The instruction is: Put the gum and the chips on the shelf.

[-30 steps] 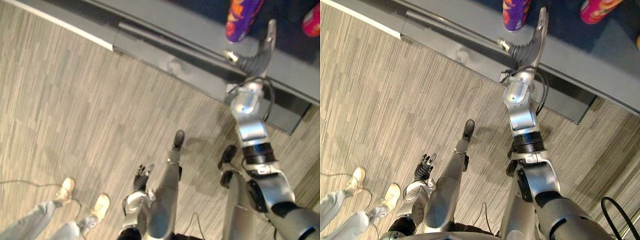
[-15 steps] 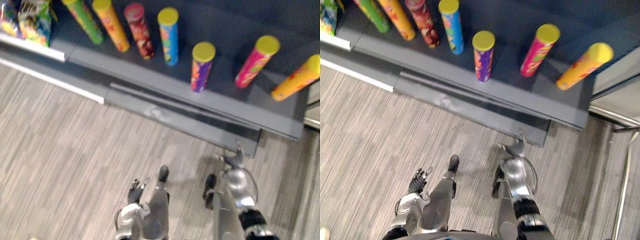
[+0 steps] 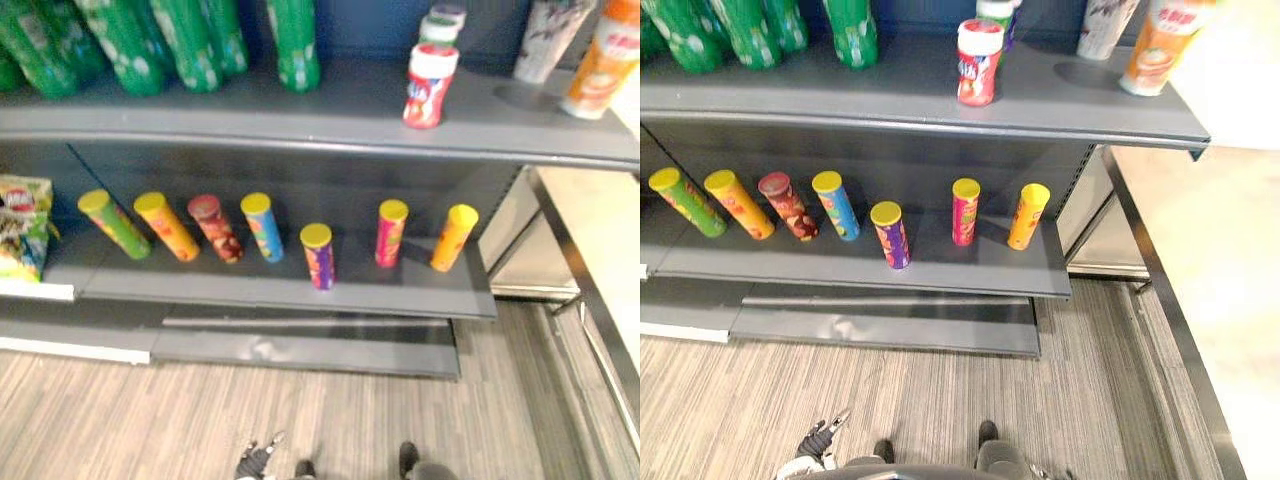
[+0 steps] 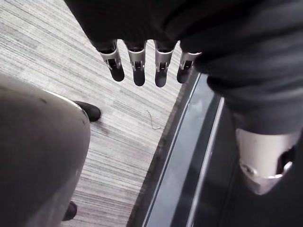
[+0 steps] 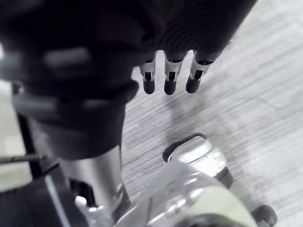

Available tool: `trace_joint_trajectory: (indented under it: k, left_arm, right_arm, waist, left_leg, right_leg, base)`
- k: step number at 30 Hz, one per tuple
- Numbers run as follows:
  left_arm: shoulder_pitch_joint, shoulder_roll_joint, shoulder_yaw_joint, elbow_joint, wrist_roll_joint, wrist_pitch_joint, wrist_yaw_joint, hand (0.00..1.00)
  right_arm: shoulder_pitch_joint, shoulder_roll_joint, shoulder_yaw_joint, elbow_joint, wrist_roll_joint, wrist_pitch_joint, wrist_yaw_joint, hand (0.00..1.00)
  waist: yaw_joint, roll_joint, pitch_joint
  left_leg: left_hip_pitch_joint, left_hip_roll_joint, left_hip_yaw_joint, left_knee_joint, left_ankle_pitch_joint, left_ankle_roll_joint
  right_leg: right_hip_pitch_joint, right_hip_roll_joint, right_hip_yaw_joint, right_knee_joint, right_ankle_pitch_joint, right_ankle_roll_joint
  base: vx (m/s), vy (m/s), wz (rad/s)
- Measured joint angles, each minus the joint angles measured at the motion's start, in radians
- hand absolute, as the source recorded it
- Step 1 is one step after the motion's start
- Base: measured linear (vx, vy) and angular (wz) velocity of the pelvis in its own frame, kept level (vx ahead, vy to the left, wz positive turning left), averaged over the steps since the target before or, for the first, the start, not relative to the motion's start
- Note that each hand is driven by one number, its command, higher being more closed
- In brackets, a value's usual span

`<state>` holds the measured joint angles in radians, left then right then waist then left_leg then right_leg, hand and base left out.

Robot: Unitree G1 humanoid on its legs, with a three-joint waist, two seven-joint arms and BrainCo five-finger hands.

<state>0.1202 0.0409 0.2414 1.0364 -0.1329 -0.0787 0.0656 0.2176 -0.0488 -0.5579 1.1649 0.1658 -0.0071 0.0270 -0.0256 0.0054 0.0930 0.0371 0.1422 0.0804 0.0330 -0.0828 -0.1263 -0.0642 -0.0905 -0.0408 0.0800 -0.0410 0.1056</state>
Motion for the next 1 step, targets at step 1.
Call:
trace_joint_trajectory:
  k: [1]
  left_arm:
    - [0.001, -0.001, 0.000, 0.000, 0.001, 0.002, -0.002, 0.00]
  right_arm:
    - [0.001, 0.004, -0.042, 0.016, 0.001, 0.009, -0.004, 0.00]
  waist:
    - [0.000, 0.002, -0.003]
  left_leg:
    - [0.008, 0.000, 0.001, 0.000, -0.003, 0.000]
  right_leg:
    - [0.010, 0.000, 0.000, -0.005, 0.000, 0.000]
  base:
    - [0.07, 0.013, -0.03]
